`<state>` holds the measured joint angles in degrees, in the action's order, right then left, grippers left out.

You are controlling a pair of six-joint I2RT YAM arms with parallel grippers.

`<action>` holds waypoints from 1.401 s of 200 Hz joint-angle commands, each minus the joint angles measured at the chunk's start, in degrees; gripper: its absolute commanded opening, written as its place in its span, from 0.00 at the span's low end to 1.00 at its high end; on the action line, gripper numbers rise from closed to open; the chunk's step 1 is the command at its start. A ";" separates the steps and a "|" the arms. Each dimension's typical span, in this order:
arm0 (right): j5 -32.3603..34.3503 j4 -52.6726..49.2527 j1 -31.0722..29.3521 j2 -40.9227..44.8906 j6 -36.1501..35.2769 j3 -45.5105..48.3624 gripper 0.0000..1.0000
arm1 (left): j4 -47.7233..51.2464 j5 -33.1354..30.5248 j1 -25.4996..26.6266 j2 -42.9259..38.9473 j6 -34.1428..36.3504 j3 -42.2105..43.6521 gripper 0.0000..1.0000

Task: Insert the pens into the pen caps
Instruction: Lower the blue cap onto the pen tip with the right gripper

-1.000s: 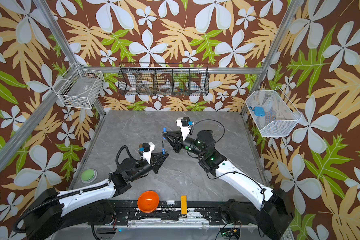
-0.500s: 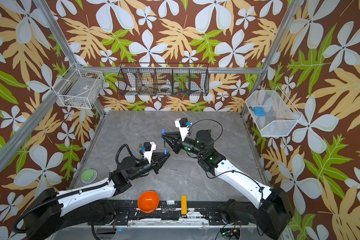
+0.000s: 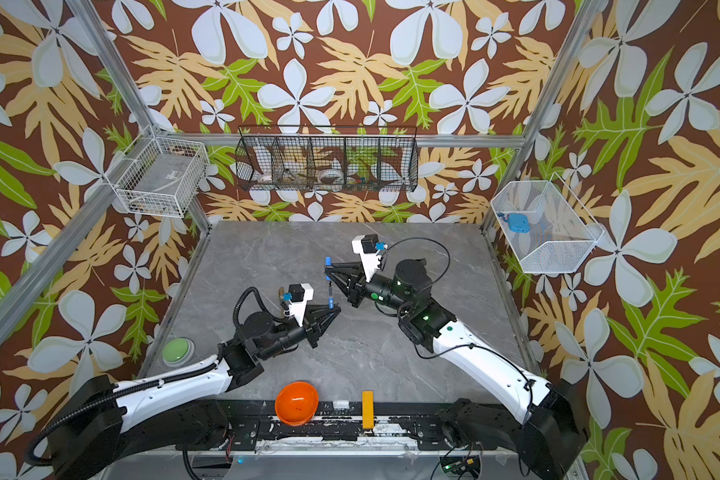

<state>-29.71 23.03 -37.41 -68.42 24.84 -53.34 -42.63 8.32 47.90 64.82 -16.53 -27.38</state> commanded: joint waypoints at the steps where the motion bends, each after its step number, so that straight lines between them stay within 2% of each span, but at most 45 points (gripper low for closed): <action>1: 0.59 0.10 0.01 0.18 -0.67 0.24 0.18 | -1.05 -0.23 -0.09 -0.07 0.56 -0.57 0.00; 230: 0.27 -1.01 -0.02 0.31 -0.56 1.83 0.18 | -0.07 -1.61 -0.09 -0.66 1.07 -1.23 0.00; 280: -0.58 3.45 0.01 0.33 2.37 3.41 0.18 | -0.38 -1.49 -0.09 0.04 1.55 -2.07 0.00</action>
<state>-29.58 23.42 -37.41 -67.96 25.30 -50.65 -40.53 6.92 47.90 64.62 -15.70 -28.67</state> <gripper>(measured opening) 0.177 0.129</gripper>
